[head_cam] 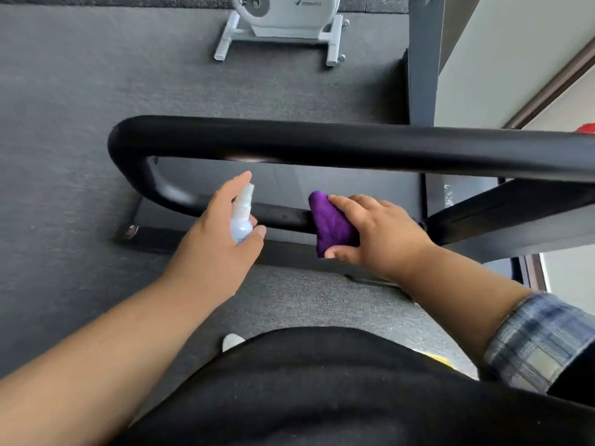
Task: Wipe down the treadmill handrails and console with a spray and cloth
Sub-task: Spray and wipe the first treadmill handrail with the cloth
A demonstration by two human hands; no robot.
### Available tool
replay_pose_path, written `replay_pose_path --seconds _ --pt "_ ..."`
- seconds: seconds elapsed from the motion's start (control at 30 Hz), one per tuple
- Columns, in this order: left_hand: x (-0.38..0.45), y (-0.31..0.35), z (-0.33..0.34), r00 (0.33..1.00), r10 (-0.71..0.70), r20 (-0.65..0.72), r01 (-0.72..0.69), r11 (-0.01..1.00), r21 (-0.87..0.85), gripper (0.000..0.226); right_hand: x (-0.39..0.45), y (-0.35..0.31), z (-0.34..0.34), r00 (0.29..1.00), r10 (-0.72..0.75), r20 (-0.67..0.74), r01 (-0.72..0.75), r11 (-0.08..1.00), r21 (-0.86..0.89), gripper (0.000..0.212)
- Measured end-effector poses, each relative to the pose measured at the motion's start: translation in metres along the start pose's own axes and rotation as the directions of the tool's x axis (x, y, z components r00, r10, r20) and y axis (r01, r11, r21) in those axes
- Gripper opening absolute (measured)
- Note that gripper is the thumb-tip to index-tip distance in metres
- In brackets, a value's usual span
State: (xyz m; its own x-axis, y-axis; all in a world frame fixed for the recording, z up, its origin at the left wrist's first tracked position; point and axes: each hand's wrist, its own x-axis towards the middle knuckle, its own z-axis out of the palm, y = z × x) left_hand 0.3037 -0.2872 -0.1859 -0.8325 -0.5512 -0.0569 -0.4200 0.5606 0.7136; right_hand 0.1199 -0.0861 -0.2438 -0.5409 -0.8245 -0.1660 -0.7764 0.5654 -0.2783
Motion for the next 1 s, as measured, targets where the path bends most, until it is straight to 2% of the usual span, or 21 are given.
replay_pose_path --seconds 0.17,0.33,0.63,0.83,1.0 --pt "-0.008 -0.010 -0.019 0.998 -0.057 0.004 0.057 0.998 0.001 0.065 0.010 -0.020 0.008 0.998 0.005 -0.068 -0.013 0.994 -0.110 0.095" --pt "-0.020 -0.029 -0.025 0.998 -0.048 -0.046 0.050 0.998 0.048 0.068 0.044 -0.062 0.011 0.992 -0.073 -0.106 0.059 0.989 -0.135 0.091" --pt "-0.018 -0.049 -0.037 0.984 -0.070 -0.166 0.080 0.995 0.053 0.072 0.116 -0.169 0.022 0.973 -0.190 -0.130 0.187 0.982 -0.033 0.082" --pt "-0.016 -0.058 -0.051 0.984 -0.045 -0.171 0.055 0.997 0.051 0.072 0.097 -0.144 0.015 0.985 -0.155 -0.070 0.152 0.987 -0.045 0.082" --pt "-0.022 -0.069 -0.063 0.983 -0.029 -0.181 0.034 0.999 0.024 0.073 0.074 -0.121 0.017 0.982 -0.128 -0.137 0.114 0.988 -0.108 0.078"
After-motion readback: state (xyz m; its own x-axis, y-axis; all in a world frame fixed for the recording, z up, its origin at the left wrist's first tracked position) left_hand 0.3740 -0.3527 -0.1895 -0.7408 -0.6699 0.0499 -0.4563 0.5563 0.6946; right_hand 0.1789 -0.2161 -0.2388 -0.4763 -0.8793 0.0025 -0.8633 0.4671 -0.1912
